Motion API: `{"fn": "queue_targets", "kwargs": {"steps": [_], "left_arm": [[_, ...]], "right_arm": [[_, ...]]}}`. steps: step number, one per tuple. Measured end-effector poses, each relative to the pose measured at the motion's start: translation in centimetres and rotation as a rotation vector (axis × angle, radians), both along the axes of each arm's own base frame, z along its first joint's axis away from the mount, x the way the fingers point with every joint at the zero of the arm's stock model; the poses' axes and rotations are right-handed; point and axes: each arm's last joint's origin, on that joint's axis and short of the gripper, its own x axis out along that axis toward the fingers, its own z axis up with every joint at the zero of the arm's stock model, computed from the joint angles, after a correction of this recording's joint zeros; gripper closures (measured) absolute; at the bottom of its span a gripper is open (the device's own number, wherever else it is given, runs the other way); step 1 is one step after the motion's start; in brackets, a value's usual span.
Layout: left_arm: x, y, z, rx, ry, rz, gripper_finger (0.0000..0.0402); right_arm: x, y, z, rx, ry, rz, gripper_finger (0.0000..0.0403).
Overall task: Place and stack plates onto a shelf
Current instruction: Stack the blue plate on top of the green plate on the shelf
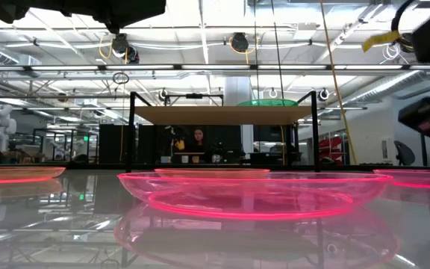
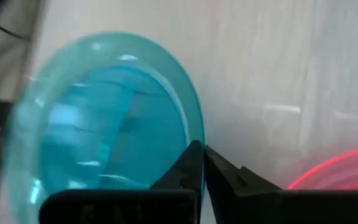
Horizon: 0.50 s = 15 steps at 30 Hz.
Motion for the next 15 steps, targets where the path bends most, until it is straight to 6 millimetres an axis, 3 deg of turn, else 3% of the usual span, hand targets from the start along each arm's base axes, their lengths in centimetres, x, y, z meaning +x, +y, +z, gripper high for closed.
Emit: {"fn": "queue_targets", "kwargs": {"steps": [7,15], "left_arm": [[0.0,0.0,0.0,-0.001,-0.001,0.000,0.0273],[0.0,0.0,0.0,-0.017,-0.005,-0.002,0.0273]], "right_arm": [[0.2,-1.6,3.4,-0.006,-0.240,-0.095,0.0403],[0.8,-4.9,8.9,-0.092,-0.715,-0.208,0.0403]]}}
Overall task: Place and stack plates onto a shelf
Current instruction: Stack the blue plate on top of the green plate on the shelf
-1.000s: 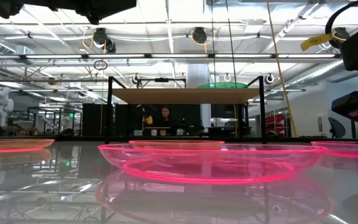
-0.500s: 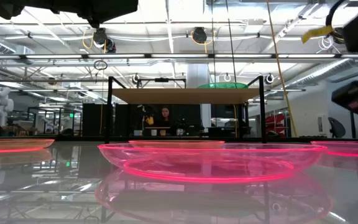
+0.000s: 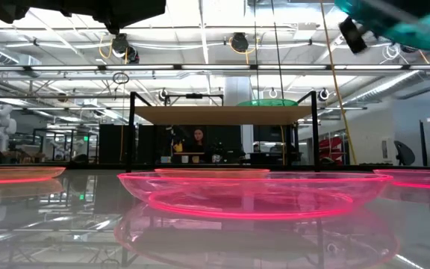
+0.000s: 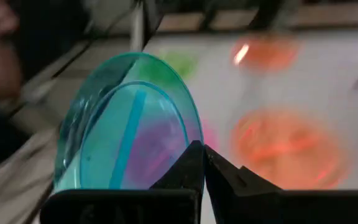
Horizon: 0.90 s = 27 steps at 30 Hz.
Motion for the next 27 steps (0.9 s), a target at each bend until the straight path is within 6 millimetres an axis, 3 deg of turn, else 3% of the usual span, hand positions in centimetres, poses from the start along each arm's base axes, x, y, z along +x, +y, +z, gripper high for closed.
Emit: {"fn": "queue_targets", "kwargs": {"steps": [7,13,19,27], "left_arm": [[0.0,0.0,0.0,-0.003,-0.003,0.000,0.0273],[0.0,0.0,0.0,0.052,0.008,0.002,0.0273],[0.0,0.2,0.0,0.170,0.036,0.032,0.0273],[0.0,0.2,0.1,0.123,0.022,0.029,0.0273]], "right_arm": [[0.0,-5.6,3.8,-0.193,-0.287,-0.480,0.0403],[-0.3,-10.9,5.8,-0.243,-0.448,-0.747,0.0403],[-0.9,-16.2,5.2,-0.206,-0.422,-0.973,0.0403],[-0.8,-21.0,3.3,-0.010,-0.410,-0.973,0.0403]]}}
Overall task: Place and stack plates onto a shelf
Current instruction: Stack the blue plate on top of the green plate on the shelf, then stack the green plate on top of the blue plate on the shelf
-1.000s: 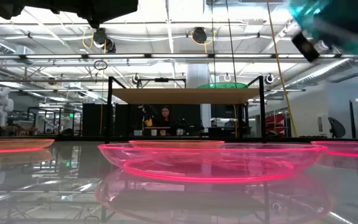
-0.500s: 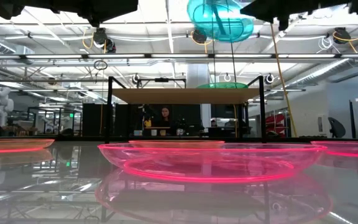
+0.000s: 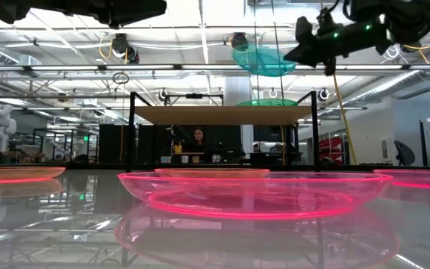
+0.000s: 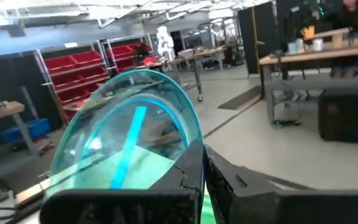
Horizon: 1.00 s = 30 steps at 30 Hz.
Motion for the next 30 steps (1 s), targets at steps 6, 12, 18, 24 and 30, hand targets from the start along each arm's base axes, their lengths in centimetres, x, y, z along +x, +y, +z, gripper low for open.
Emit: {"fn": "queue_targets", "kwargs": {"steps": [6,12,18,24,30], "left_arm": [[0.0,0.0,0.0,-0.005,-0.002,0.000,0.0273],[0.0,0.0,0.0,-0.004,-0.001,0.000,0.0273],[0.0,0.0,0.0,-0.001,0.000,0.000,0.0273],[0.0,0.0,0.0,-0.003,-0.001,0.000,0.0273],[0.0,0.1,0.0,-0.067,-0.013,0.028,0.0273]], "right_arm": [[0.5,-1.8,-2.1,0.093,0.067,-0.040,0.0403],[0.7,-2.1,-2.6,0.109,0.079,-0.040,0.0397],[0.7,-2.1,-2.7,0.111,0.089,-0.062,0.0346],[0.5,-1.9,-2.2,0.061,0.104,-0.050,0.0278],[-0.4,-0.3,-0.1,-0.038,0.055,0.193,0.0237]]}}
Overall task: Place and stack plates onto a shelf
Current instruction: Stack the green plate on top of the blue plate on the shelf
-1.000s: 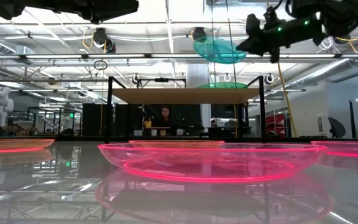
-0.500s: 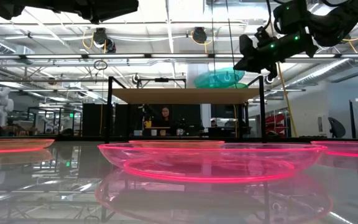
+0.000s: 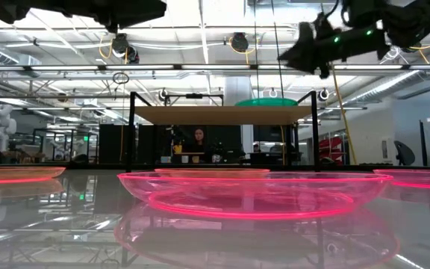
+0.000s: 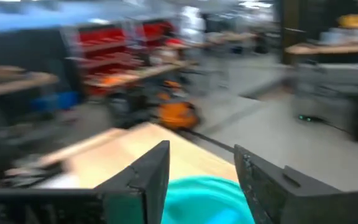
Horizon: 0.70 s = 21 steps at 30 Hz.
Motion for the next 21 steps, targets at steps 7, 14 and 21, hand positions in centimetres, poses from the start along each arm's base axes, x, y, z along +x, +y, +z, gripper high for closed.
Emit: {"fn": "queue_targets", "kwargs": {"steps": [7,14,21], "left_arm": [[0.2,-1.6,0.0,0.088,0.245,-0.064,0.0273],[-1.2,-2.9,-1.6,-0.254,0.704,-0.275,0.0273],[-2.4,-4.2,-3.9,-0.523,0.879,-0.420,0.0273]], "right_arm": [[-0.8,3.7,1.6,-0.113,0.018,0.360,0.0233],[-1.1,6.7,2.3,-0.188,0.023,0.492,0.0236],[-0.5,7.9,2.2,-0.215,0.035,0.516,0.0236]]}}
